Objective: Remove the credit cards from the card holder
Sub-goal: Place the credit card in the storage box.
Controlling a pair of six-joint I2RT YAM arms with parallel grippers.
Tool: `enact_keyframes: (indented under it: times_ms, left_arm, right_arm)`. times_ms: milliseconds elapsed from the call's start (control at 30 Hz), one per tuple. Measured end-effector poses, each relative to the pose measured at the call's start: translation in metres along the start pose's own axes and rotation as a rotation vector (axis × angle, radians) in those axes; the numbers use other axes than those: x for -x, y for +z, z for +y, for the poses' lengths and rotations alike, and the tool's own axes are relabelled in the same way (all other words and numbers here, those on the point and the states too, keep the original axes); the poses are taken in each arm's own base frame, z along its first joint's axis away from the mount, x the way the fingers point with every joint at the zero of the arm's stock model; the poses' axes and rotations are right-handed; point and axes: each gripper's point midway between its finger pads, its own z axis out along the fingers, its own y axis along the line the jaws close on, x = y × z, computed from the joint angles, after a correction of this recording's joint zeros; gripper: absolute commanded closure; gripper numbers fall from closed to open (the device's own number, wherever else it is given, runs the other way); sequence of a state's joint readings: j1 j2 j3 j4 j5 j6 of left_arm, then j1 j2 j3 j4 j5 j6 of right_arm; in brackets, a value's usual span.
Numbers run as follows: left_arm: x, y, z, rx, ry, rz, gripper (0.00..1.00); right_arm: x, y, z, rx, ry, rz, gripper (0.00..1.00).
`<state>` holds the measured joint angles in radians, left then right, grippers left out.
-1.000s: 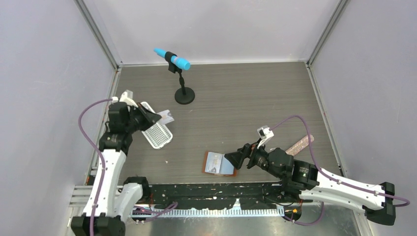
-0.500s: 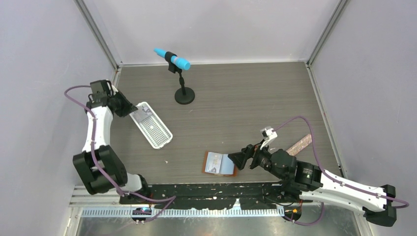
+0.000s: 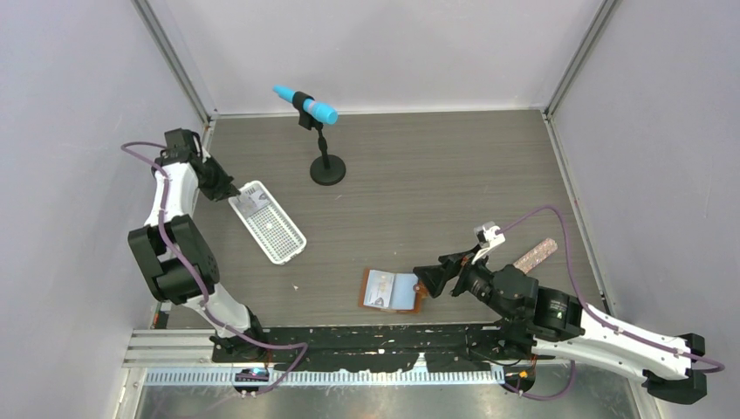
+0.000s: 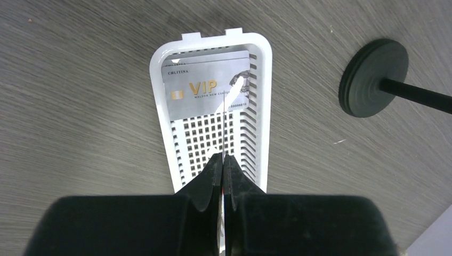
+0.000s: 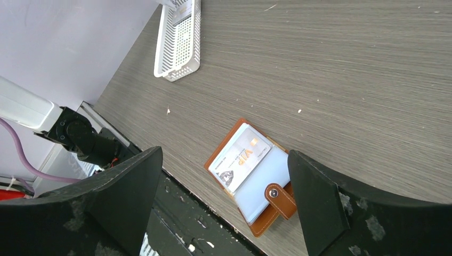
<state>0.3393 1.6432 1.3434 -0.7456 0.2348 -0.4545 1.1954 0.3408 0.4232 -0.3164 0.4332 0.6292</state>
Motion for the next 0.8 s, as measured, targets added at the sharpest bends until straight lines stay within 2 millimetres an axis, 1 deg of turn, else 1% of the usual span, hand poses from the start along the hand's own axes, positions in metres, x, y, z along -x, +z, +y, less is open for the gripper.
enact_keyframes:
  times_ms: [167, 300, 500, 633, 800]
  left_arm:
    - [-0.001, 0.014, 0.006, 0.022, -0.010, 0.042, 1.00]
    - [-0.003, 0.019, 0.009, 0.029, -0.005, 0.052, 0.99]
    - [0.001, 0.026, 0.014, 0.025, -0.012, 0.058, 0.99]
    - [0.001, 0.032, 0.017, 0.027, -0.018, 0.067, 0.96]
    - [0.005, 0.034, 0.017, 0.017, -0.014, 0.056, 0.92]
  right_arm:
    - [0.003, -0.002, -0.004, -0.014, -0.015, -0.014, 0.04]
    - [0.004, -0.003, -0.007, -0.022, -0.026, -0.019, 0.04]
    - [0.006, -0.005, -0.010, -0.033, -0.030, -0.029, 0.04]
    - [0.006, -0.005, -0.012, -0.039, -0.035, -0.034, 0.04]
    - [0.006, -0.005, -0.014, -0.051, -0.046, -0.035, 0.04]
